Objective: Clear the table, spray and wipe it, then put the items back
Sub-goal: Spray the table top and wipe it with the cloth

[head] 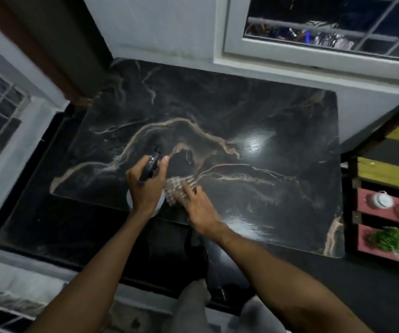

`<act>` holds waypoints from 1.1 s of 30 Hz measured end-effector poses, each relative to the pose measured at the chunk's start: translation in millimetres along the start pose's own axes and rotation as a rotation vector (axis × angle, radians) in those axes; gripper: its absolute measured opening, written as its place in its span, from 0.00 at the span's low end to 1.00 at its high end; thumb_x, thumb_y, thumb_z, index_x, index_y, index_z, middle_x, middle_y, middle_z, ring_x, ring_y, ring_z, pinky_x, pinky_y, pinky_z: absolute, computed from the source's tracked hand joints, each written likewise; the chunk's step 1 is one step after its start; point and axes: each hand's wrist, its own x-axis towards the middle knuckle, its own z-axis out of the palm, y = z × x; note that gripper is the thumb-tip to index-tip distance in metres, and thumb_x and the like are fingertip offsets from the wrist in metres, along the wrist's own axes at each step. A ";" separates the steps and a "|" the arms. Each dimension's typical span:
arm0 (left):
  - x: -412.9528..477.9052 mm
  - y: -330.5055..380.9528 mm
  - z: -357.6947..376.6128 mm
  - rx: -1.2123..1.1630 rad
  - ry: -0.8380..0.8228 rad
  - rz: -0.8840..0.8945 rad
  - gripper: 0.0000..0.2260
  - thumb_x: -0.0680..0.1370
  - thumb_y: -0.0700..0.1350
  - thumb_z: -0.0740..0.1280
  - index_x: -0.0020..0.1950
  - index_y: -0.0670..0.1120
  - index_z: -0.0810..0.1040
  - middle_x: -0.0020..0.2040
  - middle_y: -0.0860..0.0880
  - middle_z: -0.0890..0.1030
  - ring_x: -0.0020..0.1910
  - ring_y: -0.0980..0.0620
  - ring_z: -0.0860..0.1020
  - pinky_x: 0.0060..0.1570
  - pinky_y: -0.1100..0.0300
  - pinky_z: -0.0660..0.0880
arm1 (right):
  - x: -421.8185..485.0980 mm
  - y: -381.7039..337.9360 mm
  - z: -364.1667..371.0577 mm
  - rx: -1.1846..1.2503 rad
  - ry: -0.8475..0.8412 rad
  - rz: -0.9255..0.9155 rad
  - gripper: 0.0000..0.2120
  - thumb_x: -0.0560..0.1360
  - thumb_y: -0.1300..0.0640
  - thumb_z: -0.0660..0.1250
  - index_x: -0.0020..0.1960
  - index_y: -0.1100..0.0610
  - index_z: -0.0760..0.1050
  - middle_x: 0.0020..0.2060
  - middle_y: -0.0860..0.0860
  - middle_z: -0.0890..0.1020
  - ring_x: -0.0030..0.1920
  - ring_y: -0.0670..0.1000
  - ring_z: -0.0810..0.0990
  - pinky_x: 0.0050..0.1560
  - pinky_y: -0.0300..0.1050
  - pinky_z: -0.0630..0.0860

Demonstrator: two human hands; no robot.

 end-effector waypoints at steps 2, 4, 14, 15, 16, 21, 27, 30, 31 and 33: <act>-8.3 6.9 -1.6 -0.005 -0.003 -0.009 0.19 0.79 0.45 0.73 0.32 0.41 0.71 0.27 0.52 0.74 0.27 0.55 0.72 0.31 0.57 0.71 | -40.2 12.0 -1.6 0.005 -0.020 -0.006 0.35 0.69 0.63 0.60 0.76 0.49 0.65 0.79 0.57 0.59 0.55 0.61 0.69 0.53 0.54 0.73; -19.5 20.7 4.0 -0.005 -0.017 -0.011 0.19 0.78 0.44 0.74 0.31 0.42 0.71 0.27 0.55 0.72 0.27 0.60 0.71 0.32 0.62 0.69 | -85.7 38.3 -9.2 0.047 0.030 0.134 0.38 0.69 0.64 0.64 0.76 0.46 0.64 0.80 0.53 0.57 0.56 0.58 0.68 0.55 0.54 0.74; -108.9 147.2 125.4 -0.091 -0.233 0.056 0.19 0.78 0.43 0.74 0.31 0.45 0.69 0.26 0.50 0.72 0.26 0.54 0.71 0.32 0.60 0.69 | -263.6 177.0 -111.9 0.504 0.463 0.566 0.23 0.79 0.51 0.56 0.69 0.31 0.69 0.73 0.53 0.70 0.75 0.50 0.64 0.76 0.54 0.58; -115.2 155.0 135.0 -0.106 -0.255 0.030 0.20 0.78 0.44 0.74 0.31 0.44 0.69 0.26 0.48 0.72 0.26 0.51 0.71 0.32 0.57 0.69 | -268.8 186.0 -120.3 0.500 0.475 0.567 0.19 0.81 0.45 0.54 0.68 0.31 0.70 0.72 0.51 0.70 0.73 0.49 0.66 0.75 0.46 0.59; -125.3 169.6 151.9 -0.120 -0.289 0.020 0.20 0.78 0.44 0.73 0.31 0.43 0.69 0.27 0.47 0.72 0.27 0.48 0.72 0.32 0.56 0.70 | -281.2 198.6 -131.7 0.483 0.520 0.570 0.21 0.80 0.35 0.50 0.69 0.34 0.72 0.71 0.50 0.71 0.70 0.48 0.67 0.72 0.38 0.58; -182.2 251.0 254.0 -0.177 -0.449 0.025 0.20 0.81 0.44 0.70 0.32 0.40 0.68 0.28 0.40 0.69 0.29 0.39 0.70 0.31 0.48 0.68 | -350.4 288.9 -175.7 0.572 0.649 0.704 0.29 0.76 0.67 0.57 0.67 0.40 0.75 0.66 0.49 0.73 0.68 0.51 0.70 0.70 0.42 0.62; -248.6 348.0 369.8 -0.272 -0.633 0.073 0.17 0.82 0.43 0.69 0.36 0.37 0.73 0.32 0.36 0.74 0.31 0.49 0.71 0.34 0.51 0.68 | -444.7 375.3 -211.3 0.564 0.776 0.927 0.29 0.73 0.74 0.58 0.65 0.51 0.79 0.63 0.50 0.75 0.65 0.50 0.71 0.67 0.33 0.64; -280.8 389.4 429.1 -0.328 -0.742 0.092 0.14 0.82 0.45 0.69 0.37 0.45 0.74 0.31 0.45 0.74 0.33 0.54 0.72 0.34 0.57 0.68 | -486.1 413.0 -227.4 0.558 0.808 1.025 0.30 0.73 0.75 0.57 0.66 0.51 0.79 0.63 0.50 0.75 0.65 0.53 0.71 0.70 0.44 0.66; -290.9 400.7 449.2 -0.346 -0.790 0.104 0.14 0.83 0.45 0.68 0.37 0.47 0.73 0.31 0.48 0.73 0.33 0.55 0.72 0.35 0.58 0.67 | -498.6 425.6 -232.0 0.552 0.824 1.047 0.30 0.72 0.75 0.56 0.66 0.51 0.79 0.63 0.50 0.75 0.64 0.54 0.71 0.70 0.48 0.68; -306.9 421.0 484.2 -0.361 -0.887 0.123 0.14 0.83 0.48 0.67 0.39 0.45 0.73 0.33 0.45 0.73 0.34 0.53 0.72 0.36 0.57 0.67 | -517.1 445.8 -244.5 0.528 0.853 1.065 0.30 0.71 0.74 0.57 0.66 0.52 0.79 0.63 0.51 0.75 0.64 0.54 0.72 0.70 0.51 0.69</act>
